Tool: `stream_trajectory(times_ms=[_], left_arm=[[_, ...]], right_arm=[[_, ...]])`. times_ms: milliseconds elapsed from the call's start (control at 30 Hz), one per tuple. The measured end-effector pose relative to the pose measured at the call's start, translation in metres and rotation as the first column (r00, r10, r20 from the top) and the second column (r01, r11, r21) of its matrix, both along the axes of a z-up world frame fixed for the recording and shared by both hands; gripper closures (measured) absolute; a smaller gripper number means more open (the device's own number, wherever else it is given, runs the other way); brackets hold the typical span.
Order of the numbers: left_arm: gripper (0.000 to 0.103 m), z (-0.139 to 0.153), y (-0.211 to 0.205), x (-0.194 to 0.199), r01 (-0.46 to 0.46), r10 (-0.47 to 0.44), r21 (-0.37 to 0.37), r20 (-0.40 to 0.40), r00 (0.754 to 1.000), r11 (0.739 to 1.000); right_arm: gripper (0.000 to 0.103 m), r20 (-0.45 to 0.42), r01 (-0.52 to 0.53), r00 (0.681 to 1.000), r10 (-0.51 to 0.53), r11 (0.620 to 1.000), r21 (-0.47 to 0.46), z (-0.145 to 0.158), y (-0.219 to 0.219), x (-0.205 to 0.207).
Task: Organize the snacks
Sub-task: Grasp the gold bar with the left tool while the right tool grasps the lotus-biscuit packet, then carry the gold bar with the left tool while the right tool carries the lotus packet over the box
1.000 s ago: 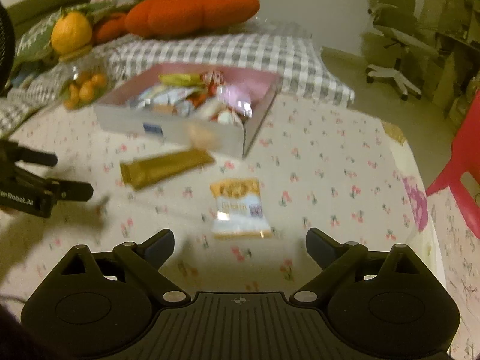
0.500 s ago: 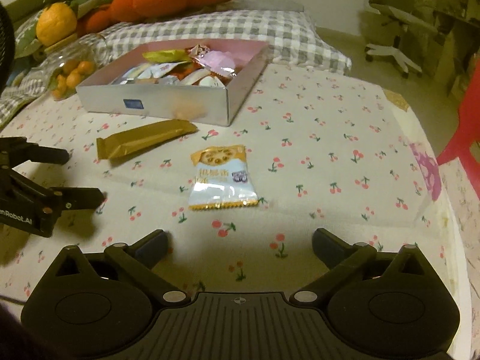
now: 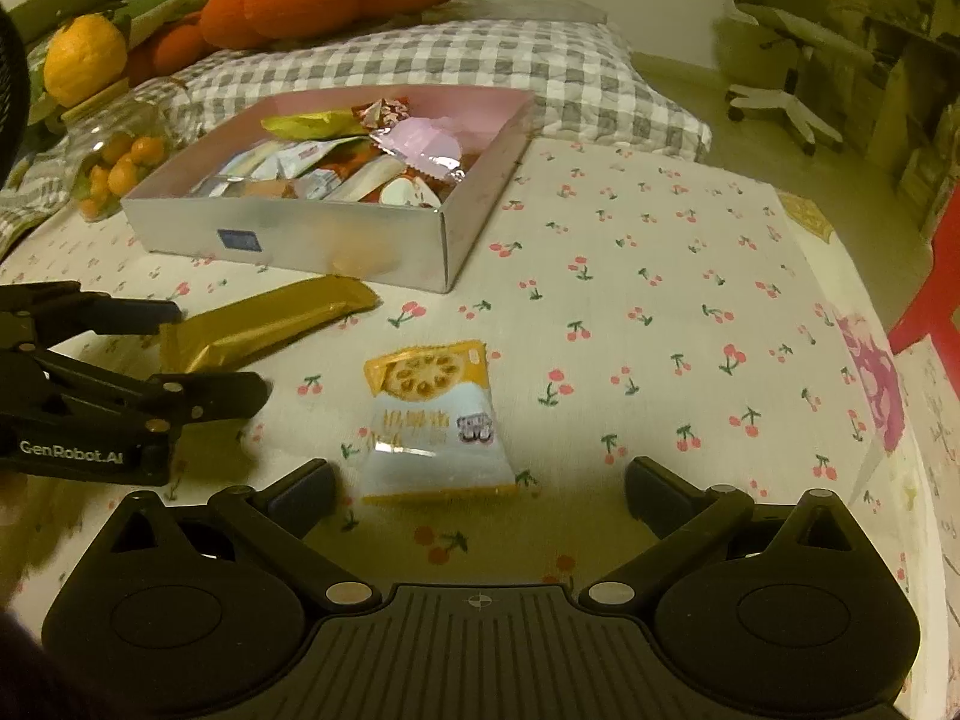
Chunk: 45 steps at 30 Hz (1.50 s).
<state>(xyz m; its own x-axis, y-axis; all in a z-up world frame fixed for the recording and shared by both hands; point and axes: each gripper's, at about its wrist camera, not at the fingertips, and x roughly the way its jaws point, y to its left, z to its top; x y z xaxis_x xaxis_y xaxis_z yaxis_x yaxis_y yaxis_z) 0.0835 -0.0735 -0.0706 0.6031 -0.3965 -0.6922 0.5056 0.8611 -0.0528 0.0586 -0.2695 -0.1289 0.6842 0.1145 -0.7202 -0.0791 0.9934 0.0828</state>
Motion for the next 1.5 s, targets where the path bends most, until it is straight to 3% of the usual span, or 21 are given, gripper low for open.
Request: stream_trajectory(times_ms=[200,667,933,1133,1500], left_arm=[[0.043,0.002,-0.003,0.007,-0.013,0.013,-0.027,-0.007,1.000,1.000],[0.057,0.006,-0.002,0.007,-0.033,0.032,-0.026,-0.021,0.999,0.999],[0.066,0.009,-0.004,0.003,-0.030,0.028,-0.045,-0.045,0.999,0.999],[0.070,0.012,-0.007,0.000,-0.018,0.015,-0.049,-0.062,0.998,0.999],[0.072,0.016,0.001,-0.003,-0.037,0.031,-0.057,-0.102,0.994,0.998]], right_arm=[[0.000,-0.009,0.011,1.000,-0.011,1.000,-0.002,0.001,0.002,0.007],[0.005,-0.013,0.036,0.999,-0.036,0.999,-0.008,0.005,0.005,0.014],[0.024,0.007,0.021,1.000,-0.021,1.000,-0.012,0.010,0.009,0.015],[0.059,0.011,-0.012,1.000,0.012,1.000,0.000,0.014,0.015,0.015],[0.063,-0.013,0.000,1.000,-0.001,1.000,-0.021,0.018,0.022,0.017]])
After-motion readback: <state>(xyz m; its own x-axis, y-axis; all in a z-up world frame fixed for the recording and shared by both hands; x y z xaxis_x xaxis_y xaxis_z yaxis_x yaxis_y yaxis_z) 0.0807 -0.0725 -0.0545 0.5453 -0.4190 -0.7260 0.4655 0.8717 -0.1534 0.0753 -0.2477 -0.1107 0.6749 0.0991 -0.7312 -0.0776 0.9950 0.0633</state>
